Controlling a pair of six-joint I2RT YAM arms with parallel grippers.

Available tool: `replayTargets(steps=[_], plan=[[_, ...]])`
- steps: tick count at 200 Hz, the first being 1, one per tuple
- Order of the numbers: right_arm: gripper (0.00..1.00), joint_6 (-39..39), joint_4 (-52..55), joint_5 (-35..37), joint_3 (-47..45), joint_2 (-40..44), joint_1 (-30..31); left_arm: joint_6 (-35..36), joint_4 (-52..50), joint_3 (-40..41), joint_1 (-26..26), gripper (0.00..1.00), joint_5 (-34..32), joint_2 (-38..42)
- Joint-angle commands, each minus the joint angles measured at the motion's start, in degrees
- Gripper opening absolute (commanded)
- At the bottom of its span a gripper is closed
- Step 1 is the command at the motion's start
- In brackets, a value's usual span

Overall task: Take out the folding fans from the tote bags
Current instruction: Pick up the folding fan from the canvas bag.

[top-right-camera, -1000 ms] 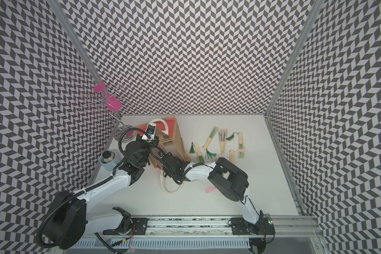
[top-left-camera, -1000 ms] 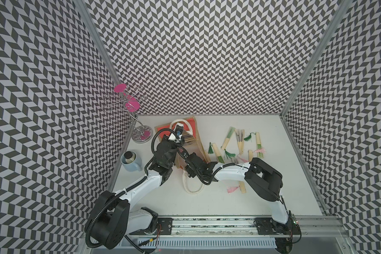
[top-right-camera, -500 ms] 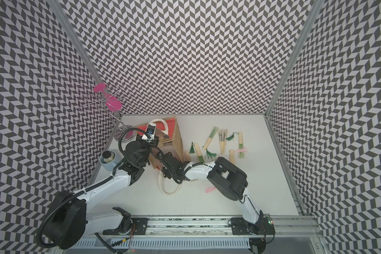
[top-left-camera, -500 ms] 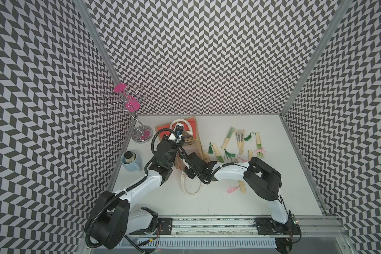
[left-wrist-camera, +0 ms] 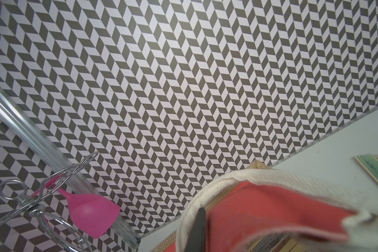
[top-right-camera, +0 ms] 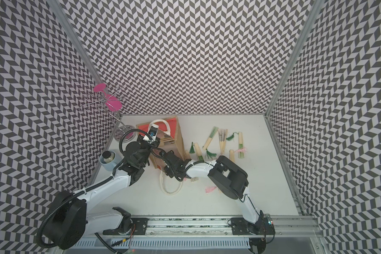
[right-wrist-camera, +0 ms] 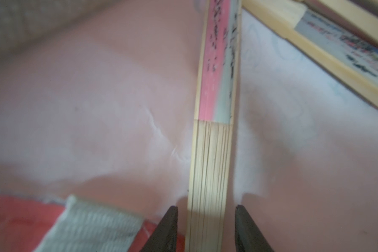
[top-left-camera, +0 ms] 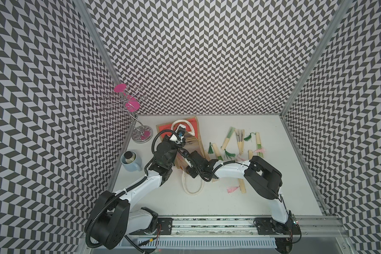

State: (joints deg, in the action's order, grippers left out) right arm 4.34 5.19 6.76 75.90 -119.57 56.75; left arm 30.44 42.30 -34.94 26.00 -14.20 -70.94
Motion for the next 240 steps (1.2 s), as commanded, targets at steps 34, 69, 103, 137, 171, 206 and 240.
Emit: replayTargets(steps=[34, 69, 103, 137, 171, 206, 240], plan=[[0.33, 1.26, 1.53, -1.77, 0.44, -3.71, -0.77, 5.03, 0.16, 0.56, 1.11, 0.0, 4.39, 1.61], [0.21, 1.84, 2.52, -0.86, 0.42, -3.51, -0.53, 4.22, 0.06, -0.27, 1.4, 0.0, 2.5, -0.28], [0.1, 2.87, 3.76, 0.18, 0.3, -1.15, -0.24, 3.58, -0.03, -0.94, 1.5, 0.0, 1.13, -1.15], [0.0, 4.09, 5.26, 2.15, -0.1, 2.87, 0.04, 2.77, -0.45, -1.75, 1.47, 0.0, -1.36, -1.81], [0.0, 4.23, 5.75, 3.49, -1.93, 8.5, 0.66, 2.14, -1.35, -2.85, 1.51, 0.0, -3.21, -2.9], [0.0, 5.2, 7.53, 4.31, -5.37, 13.73, 0.82, 1.88, -1.3, -3.15, 1.48, 0.0, -4.82, -3.48], [0.0, 6.16, 8.11, 4.31, -10.58, 21.23, 0.9, 1.73, -1.35, -3.55, 1.42, 0.0, -5.13, -3.9]])
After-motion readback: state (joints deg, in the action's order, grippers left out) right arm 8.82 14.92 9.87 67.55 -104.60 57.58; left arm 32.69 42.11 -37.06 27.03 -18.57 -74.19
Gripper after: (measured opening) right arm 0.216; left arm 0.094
